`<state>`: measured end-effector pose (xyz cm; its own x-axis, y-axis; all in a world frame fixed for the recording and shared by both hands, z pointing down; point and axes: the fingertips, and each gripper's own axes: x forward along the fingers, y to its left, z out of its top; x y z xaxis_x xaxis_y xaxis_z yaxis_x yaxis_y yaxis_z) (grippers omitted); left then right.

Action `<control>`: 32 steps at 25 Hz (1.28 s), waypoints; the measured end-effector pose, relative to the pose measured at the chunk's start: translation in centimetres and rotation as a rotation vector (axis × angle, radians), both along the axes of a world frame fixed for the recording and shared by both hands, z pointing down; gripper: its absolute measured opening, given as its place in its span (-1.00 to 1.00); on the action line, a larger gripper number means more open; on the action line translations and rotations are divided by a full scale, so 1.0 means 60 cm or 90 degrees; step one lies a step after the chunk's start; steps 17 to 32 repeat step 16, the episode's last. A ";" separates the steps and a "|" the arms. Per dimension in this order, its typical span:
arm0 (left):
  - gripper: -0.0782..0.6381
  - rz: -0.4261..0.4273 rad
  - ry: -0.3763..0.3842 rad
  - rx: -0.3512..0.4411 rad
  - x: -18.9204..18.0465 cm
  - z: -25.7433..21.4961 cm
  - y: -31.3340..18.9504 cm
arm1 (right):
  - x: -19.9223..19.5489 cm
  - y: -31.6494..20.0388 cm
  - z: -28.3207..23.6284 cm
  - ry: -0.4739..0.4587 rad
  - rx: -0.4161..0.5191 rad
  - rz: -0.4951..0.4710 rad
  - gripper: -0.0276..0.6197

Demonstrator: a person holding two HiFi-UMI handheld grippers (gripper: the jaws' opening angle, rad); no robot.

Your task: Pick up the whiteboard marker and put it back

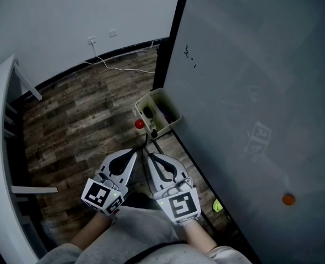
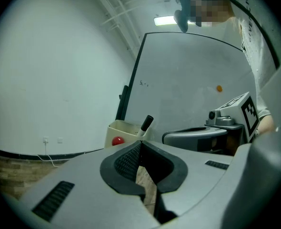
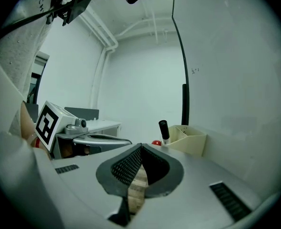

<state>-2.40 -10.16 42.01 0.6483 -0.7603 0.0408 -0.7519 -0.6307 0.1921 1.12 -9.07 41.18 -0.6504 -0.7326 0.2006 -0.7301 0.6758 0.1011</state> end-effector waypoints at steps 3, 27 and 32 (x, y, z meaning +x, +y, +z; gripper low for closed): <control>-0.74 0.003 0.003 -0.001 0.001 0.004 0.001 | 0.001 0.000 0.001 -0.005 0.000 0.006 -0.85; -0.74 0.013 0.011 -0.005 -0.017 0.005 0.026 | -0.011 0.026 0.002 -0.005 -0.004 0.023 -0.85; -0.74 0.013 0.011 -0.005 -0.017 0.005 0.026 | -0.011 0.026 0.002 -0.005 -0.004 0.023 -0.85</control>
